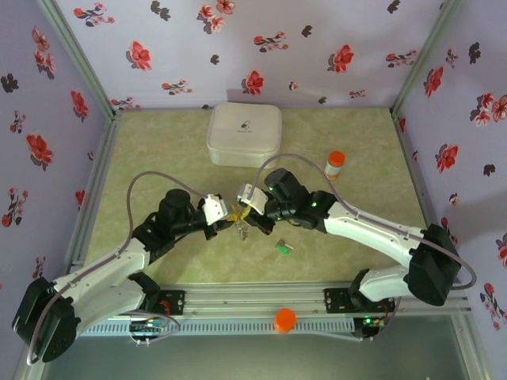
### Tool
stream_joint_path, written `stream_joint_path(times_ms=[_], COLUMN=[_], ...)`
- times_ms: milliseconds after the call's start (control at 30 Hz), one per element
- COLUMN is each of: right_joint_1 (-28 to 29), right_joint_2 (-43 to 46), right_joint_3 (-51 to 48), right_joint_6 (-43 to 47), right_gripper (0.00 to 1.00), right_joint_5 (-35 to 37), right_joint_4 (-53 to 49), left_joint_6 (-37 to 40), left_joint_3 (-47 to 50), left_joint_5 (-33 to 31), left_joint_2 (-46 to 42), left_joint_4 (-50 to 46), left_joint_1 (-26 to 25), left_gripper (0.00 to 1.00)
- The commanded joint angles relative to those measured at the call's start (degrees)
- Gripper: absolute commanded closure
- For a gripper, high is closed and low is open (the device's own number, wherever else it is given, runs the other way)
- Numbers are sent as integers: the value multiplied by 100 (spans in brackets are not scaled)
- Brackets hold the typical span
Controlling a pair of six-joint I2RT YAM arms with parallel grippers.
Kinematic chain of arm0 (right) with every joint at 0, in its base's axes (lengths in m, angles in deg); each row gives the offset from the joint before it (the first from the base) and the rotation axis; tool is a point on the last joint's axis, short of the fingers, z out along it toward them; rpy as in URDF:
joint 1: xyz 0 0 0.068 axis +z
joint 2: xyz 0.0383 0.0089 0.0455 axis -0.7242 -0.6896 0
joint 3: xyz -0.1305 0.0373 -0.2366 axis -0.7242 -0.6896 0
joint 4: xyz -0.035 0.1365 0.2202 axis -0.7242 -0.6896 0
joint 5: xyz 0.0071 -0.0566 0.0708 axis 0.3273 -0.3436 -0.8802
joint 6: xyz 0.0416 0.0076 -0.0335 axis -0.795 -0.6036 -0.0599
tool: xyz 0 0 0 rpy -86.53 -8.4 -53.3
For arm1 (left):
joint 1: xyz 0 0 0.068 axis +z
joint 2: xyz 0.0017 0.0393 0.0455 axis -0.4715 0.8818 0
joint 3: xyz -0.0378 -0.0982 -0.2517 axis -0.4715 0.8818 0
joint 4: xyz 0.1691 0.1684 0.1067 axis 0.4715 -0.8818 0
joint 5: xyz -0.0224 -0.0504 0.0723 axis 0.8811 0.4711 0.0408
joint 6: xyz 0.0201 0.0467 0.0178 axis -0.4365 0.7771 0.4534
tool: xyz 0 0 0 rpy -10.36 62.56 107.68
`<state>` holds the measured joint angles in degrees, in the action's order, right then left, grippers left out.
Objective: Put the keys on the keyring
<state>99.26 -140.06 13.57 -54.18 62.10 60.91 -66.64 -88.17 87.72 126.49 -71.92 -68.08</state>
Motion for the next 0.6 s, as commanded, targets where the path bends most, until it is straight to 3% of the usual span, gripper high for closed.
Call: stream_joint_path(times_ms=[0,300,567], right_joint_1=[141,145,154], right_joint_2=[-74,-124,-145], right_joint_3=[226,326,369], right_joint_6=[41,53,56], right_gripper=[100,100,100], right_joint_5=[-602,-533,-526], right_joint_4=[-53,-121,-191], left_joint_6=[396,872,941], left_joint_3=[-176,-234,-329], left_joint_5=[-309,-205,-188], left_joint_2=[-57,-71,-40], left_joint_4=[145,-13,-127], left_joint_1=[-72,-250,-293], left_gripper=[78,80,92])
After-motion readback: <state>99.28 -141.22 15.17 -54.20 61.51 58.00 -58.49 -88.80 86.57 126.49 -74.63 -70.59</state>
